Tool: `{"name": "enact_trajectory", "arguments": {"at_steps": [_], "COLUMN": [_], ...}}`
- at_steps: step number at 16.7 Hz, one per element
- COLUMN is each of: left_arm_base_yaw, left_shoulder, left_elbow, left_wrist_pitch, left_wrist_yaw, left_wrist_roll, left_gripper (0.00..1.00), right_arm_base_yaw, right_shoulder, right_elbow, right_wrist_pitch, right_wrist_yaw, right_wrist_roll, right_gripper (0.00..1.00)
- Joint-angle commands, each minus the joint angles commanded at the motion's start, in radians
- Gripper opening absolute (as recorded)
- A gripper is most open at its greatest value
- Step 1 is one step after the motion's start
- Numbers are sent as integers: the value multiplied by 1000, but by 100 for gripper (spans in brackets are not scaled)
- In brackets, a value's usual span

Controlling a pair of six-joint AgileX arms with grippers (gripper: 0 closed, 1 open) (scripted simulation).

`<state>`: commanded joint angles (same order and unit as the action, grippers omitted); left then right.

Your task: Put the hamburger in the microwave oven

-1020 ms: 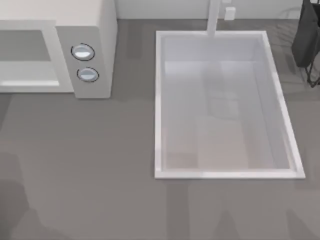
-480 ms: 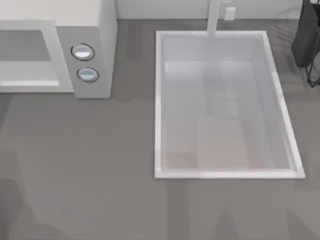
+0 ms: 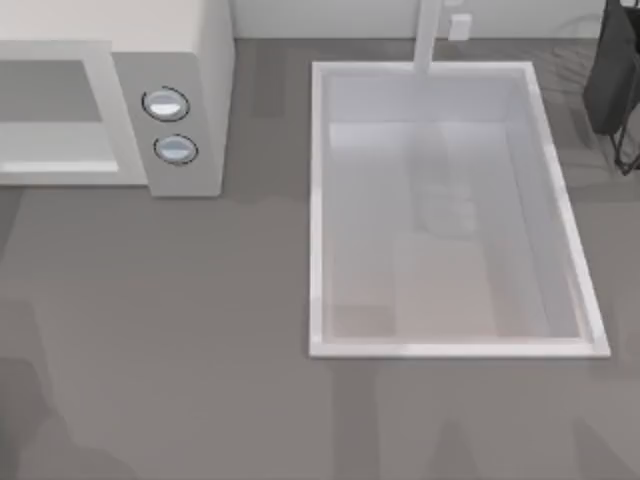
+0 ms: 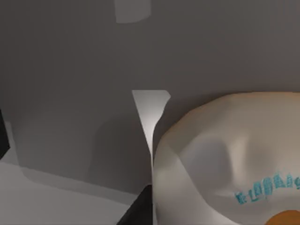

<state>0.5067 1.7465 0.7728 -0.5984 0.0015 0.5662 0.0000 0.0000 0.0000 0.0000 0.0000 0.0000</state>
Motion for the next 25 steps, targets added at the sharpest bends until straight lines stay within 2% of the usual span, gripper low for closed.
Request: {"name": "enact_trajectory", "arguments": {"at_steps": [6,7,14,15,19,25], "left_arm_base_yaw": [0,0,0,-31,-30,-33], "left_shoulder": [0,0,0,-105,-134,-220], "left_elbow": [0,0,0,-10,34,173], "left_wrist_pitch": [0,0,0,-95,-146,-384], "left_wrist_yaw": [0,0,0,-2,-4,-3], "left_wrist_roll": [0,0,0,-12,-13,-16], "left_gripper": [2,0,0,0,0,0], "right_arm_base_yaw": [0,0,0,0,0,0], "right_shoulder": [0,0,0,0,0,0], "right_elbow": [0,0,0,0,0,0], "right_wrist_pitch": [0,0,0,0,0,0], "right_wrist_yaw": [0,0,0,0,0,0], "right_wrist_roll": [0,0,0,0,0,0], "right_gripper": [100,100,100,100,100,100]}}
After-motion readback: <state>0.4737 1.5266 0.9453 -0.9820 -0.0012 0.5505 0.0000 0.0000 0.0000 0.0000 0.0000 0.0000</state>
